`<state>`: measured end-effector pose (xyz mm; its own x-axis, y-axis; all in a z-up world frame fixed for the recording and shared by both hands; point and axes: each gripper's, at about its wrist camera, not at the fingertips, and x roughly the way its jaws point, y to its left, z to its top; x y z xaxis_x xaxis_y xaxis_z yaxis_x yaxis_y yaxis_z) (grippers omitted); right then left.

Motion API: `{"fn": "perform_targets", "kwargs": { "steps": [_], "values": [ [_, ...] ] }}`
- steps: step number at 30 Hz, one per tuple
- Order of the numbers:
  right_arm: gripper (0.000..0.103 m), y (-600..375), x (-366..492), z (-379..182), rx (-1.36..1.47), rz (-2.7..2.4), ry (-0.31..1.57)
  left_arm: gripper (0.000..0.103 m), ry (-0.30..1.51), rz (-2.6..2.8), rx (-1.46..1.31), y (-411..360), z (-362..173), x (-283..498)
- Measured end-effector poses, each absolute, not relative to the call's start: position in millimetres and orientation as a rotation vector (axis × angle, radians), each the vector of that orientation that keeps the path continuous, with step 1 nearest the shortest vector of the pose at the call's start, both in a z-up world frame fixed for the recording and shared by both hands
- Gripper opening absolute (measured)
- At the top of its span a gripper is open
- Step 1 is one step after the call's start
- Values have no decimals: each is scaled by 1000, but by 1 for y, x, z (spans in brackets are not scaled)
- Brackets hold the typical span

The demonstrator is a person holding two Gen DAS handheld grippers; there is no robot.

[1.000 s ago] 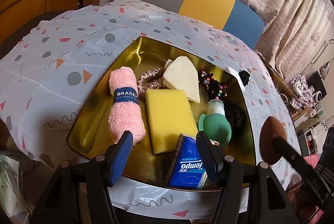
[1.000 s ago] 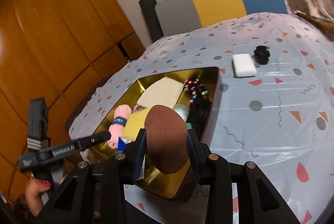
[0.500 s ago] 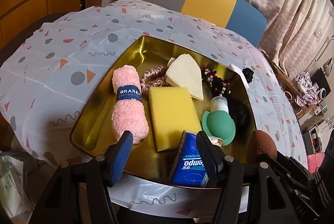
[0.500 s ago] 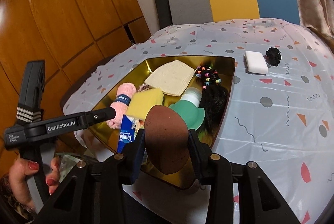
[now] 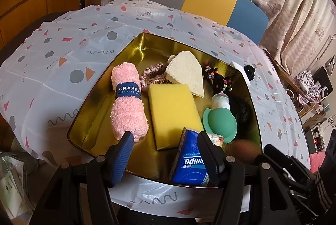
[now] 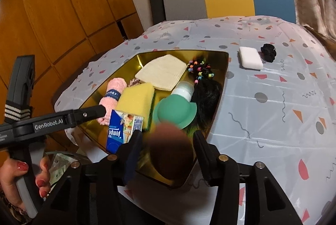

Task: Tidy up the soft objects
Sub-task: 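Lower the brown sponge into the tray and open the right tool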

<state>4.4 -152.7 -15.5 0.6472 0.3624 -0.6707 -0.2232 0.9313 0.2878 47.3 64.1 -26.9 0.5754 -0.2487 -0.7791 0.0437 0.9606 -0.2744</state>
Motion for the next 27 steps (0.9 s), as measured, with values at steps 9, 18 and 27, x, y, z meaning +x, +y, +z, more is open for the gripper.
{"fn": "perform_targets", "kwargs": {
  "steps": [9, 18, 27],
  "values": [
    [63, -160, 3, -9, 213, 305, 766, 64, 927, -206, -217, 56, -23, 43],
    [64, -186, 9, -10, 297, 229, 765, 64, 924, -268, -228, 47, -22, 39],
    [66, -213, 16, -20, 329, 146, 774, 64, 940, -319, -220, 32, -19, 36]
  ]
}}
